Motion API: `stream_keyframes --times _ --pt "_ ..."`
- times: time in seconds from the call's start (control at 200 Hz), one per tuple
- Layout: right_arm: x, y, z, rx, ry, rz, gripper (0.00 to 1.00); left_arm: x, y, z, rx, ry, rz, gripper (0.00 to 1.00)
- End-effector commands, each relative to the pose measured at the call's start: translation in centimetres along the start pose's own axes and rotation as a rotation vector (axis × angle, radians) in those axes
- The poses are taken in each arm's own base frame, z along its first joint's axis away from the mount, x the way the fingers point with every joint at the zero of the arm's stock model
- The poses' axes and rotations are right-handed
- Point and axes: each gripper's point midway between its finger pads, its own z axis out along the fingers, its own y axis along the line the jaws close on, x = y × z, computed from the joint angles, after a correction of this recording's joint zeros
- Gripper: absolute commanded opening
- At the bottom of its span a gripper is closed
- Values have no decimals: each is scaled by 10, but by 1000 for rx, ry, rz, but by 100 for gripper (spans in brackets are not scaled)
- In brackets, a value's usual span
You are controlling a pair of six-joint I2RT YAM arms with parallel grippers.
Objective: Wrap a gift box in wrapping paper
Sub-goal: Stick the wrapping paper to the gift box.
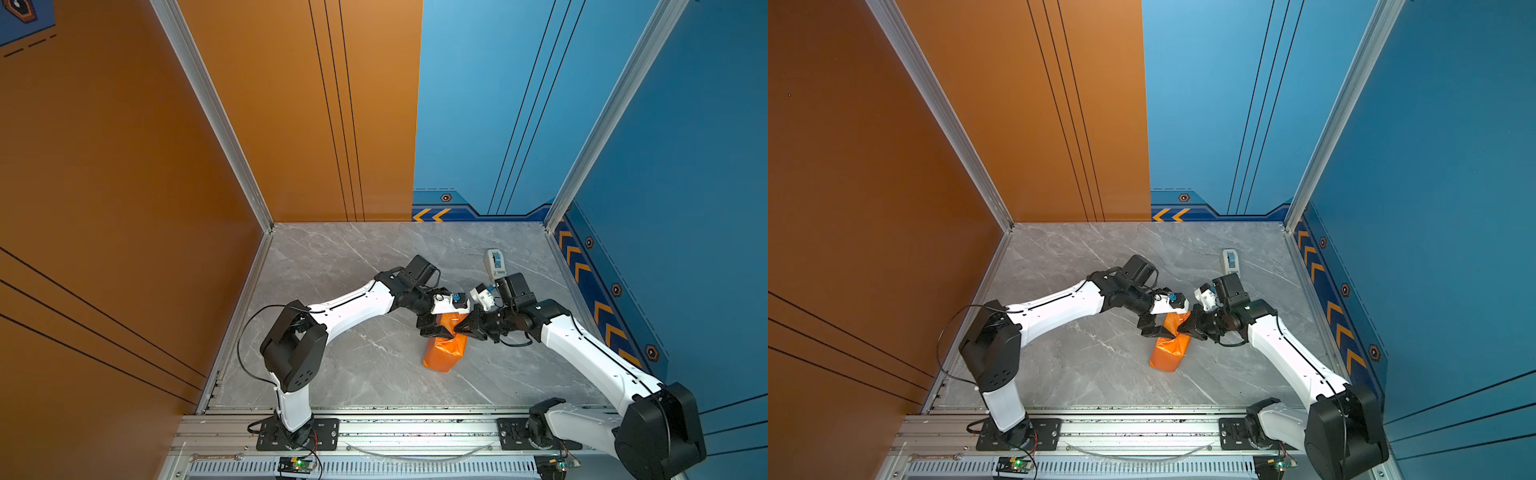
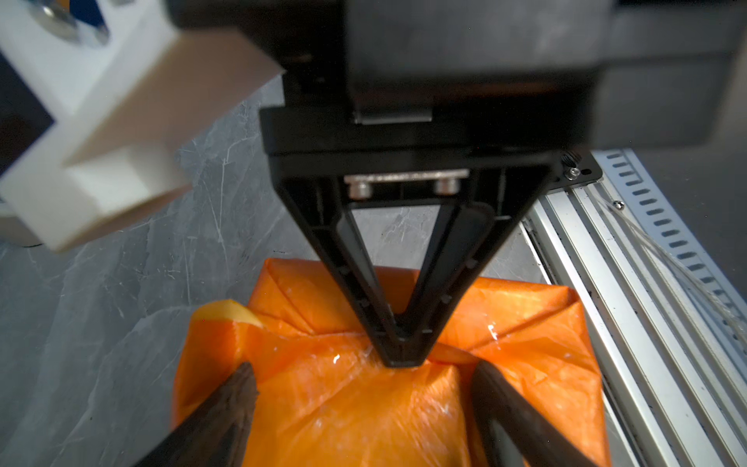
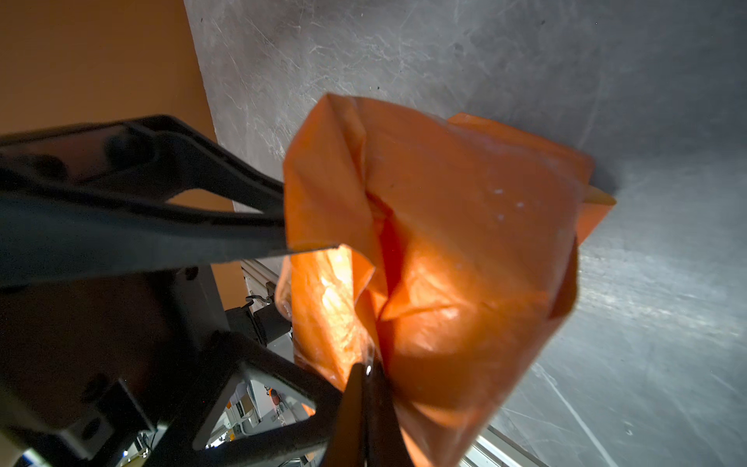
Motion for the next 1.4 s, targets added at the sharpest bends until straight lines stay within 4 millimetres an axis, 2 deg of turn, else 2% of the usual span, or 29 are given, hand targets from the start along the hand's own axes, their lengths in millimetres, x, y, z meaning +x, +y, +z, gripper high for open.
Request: stream_keyframes --times 0.0,0.115,0.345,0.421,0.526,0.646,0.746,0.846,0.896,1.016,1.272,1.397 --pt "13 -37 3 158 51 63 0 20 1 -1 -12 62 -82 85" --pt "15 -41 4 179 59 69 0 7 14 -11 -58 -2 -106 83" --pt "15 -44 5 198 61 70 0 -13 34 -30 -156 -80 -115 75" --pt "16 -44 5 199 62 70 0 -15 35 -32 -161 -86 -116 72" --pt "16 -44 5 200 62 67 0 -23 31 -34 -151 -114 -117 63" --pt "16 -45 5 205 61 71 0 -29 33 -41 -177 -139 -117 61" --pt "15 -44 5 202 59 69 0 -32 22 -43 -135 -150 -104 50" --pt "15 -43 5 201 56 69 0 -27 8 -38 -61 -129 -109 35" --pt "15 -43 5 201 56 69 0 -22 3 -33 -40 -110 -114 24" --pt "13 -41 4 195 51 67 0 -13 3 -21 -29 -74 -116 8" --pt "14 -38 3 185 50 66 0 1 12 3 -15 -29 -145 7" --pt "14 -38 4 180 55 68 0 5 18 8 -32 -35 -177 8"
